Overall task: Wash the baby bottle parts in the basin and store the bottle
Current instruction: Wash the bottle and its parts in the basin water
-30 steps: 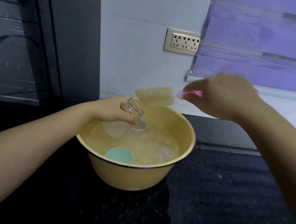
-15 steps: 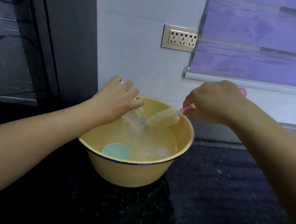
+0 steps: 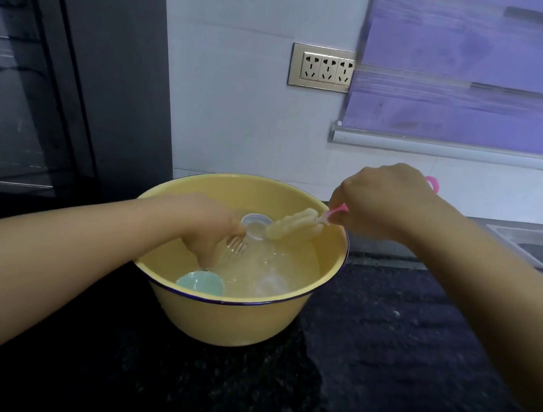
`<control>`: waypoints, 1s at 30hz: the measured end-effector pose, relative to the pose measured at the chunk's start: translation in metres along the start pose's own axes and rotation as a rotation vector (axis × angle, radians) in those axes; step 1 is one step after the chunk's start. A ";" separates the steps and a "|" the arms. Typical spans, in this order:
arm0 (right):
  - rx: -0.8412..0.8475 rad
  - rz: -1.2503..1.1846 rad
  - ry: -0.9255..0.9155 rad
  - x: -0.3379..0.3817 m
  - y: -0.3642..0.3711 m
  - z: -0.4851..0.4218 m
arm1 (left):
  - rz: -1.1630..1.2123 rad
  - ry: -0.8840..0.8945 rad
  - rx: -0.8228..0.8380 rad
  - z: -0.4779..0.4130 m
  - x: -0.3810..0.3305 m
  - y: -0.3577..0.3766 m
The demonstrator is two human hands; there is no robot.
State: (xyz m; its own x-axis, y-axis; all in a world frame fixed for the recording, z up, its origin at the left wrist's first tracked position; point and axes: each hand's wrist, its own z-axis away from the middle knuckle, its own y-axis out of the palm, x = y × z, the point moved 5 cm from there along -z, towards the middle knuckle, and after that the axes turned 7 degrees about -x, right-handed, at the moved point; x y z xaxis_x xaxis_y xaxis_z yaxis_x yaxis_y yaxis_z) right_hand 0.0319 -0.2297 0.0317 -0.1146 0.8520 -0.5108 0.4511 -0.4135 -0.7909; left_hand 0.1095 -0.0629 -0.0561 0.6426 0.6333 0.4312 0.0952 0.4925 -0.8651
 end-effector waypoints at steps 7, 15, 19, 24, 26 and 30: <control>0.007 -0.028 -0.002 0.001 0.003 0.001 | 0.440 0.065 0.100 -0.011 -0.006 0.014; -0.002 -0.061 0.011 0.004 0.006 0.002 | 0.559 0.077 0.084 -0.006 -0.006 0.019; -0.001 -0.066 0.012 0.004 0.006 0.001 | 0.539 0.066 0.048 -0.008 -0.007 0.015; -0.004 -0.071 0.019 0.002 0.005 0.003 | 0.371 0.001 0.011 -0.002 -0.002 -0.005; -0.009 -0.063 0.022 0.001 0.005 0.004 | 0.193 -0.019 -0.036 0.002 0.002 -0.017; 0.006 -0.042 0.024 0.002 0.005 0.007 | -0.265 -0.035 -0.157 0.006 0.008 -0.034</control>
State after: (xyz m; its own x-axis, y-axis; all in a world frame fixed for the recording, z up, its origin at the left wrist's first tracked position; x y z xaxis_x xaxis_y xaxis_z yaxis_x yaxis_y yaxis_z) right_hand 0.0279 -0.2324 0.0241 -0.1123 0.8762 -0.4687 0.4406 -0.3789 -0.8138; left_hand 0.1067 -0.0712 -0.0222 0.5530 0.5169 0.6534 0.3737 0.5470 -0.7491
